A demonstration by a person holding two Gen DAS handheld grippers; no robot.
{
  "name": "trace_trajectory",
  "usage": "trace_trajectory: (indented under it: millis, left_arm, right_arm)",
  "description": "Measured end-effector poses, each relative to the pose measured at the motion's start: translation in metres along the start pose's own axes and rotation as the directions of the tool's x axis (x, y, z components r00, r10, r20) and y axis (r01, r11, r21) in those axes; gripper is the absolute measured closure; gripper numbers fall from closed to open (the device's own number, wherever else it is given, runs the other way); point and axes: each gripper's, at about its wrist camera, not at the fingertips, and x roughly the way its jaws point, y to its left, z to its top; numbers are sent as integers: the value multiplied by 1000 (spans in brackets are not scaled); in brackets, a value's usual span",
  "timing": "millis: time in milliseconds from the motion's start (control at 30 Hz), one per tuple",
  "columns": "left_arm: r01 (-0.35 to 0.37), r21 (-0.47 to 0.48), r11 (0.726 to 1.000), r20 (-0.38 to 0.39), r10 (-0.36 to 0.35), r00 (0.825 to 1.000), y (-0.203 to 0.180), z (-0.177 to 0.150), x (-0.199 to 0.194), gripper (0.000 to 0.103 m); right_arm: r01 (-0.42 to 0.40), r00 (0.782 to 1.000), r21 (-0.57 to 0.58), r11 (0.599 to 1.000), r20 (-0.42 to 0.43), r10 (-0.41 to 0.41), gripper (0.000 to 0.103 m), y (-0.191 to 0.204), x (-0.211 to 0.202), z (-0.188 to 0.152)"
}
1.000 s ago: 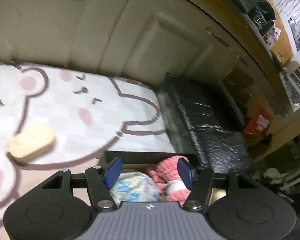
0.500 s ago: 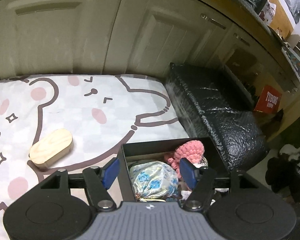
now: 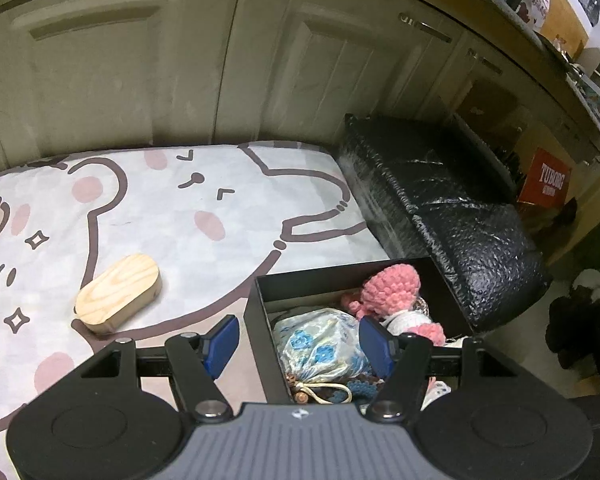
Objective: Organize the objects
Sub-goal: 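Withdraw both tools from the black box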
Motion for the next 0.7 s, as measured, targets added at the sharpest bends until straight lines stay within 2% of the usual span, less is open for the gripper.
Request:
trace_trajectory:
  millis: [167, 300, 467, 600, 700]
  left_arm:
    - [-10, 15, 1000, -5, 10, 1000, -1, -1, -3, 36]
    - [-20, 19, 1000, -12, 20, 1000, 0, -3, -5, 36]
    - [-32, 29, 999, -10, 32, 999, -1, -4, -11, 36]
    - [-44, 35, 998, -8, 45, 999, -1, -7, -17, 36]
    - [-54, 39, 998, -9, 54, 998, -2, -9, -21, 36]
  right_arm:
    - [29, 999, -49, 998, -25, -30, 88, 9, 10, 0]
    - [19, 1000, -11, 1000, -23, -19, 87, 4, 6, -1]
    - [10, 998, 87, 996, 53, -14, 61, -11, -16, 0]
    - [45, 992, 140, 989, 111, -61, 53, -26, -30, -2]
    - [49, 983, 159, 986, 168, -76, 44, -33, -39, -3]
